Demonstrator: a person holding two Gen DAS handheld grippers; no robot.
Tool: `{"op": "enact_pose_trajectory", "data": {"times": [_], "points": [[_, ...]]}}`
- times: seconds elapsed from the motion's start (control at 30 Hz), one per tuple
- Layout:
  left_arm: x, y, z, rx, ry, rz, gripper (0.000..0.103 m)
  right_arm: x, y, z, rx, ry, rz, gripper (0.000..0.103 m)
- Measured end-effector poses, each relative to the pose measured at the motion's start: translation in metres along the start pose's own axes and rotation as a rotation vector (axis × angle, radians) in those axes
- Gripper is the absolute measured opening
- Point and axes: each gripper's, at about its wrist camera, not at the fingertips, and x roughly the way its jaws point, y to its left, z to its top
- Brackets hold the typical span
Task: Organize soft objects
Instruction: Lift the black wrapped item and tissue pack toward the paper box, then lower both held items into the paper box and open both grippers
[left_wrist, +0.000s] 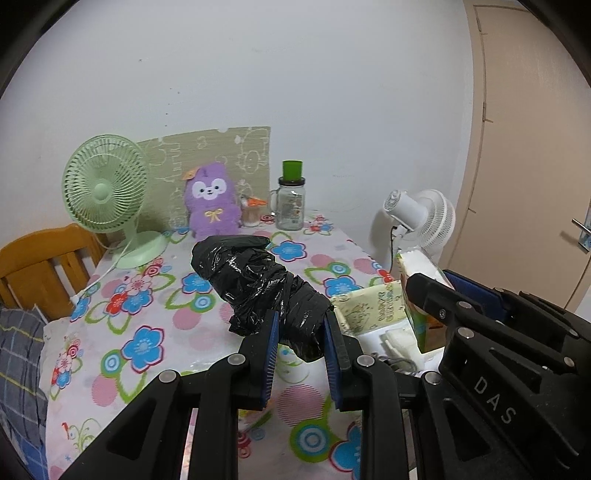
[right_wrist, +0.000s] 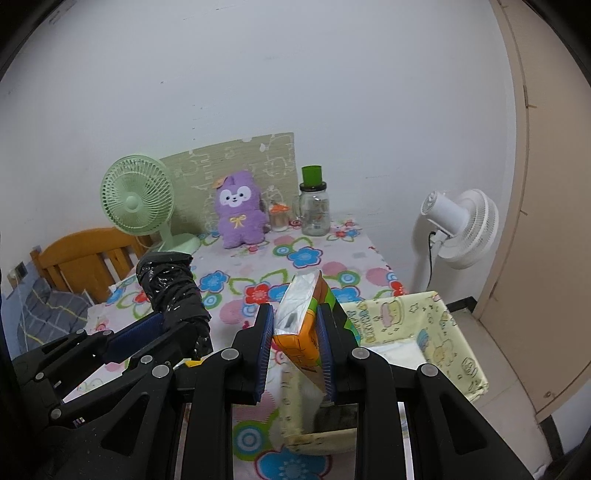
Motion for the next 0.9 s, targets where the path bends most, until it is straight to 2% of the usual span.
{"op": "enact_pose_trajectory", "data": {"times": [0.47, 0.9], "points": [[0.029, -0.036, 0.006, 0.055, 0.027, -0.049, 0.023, 0.008, -0.032, 0.004, 0.004, -0.002, -0.032, 0.027], [0.066, -0.059, -0.001, 0.078, 0.098, -0.106, 0.023, 0.018, -0.056, -0.001, 0.015, 0.02, -0.048, 0.027]]}}
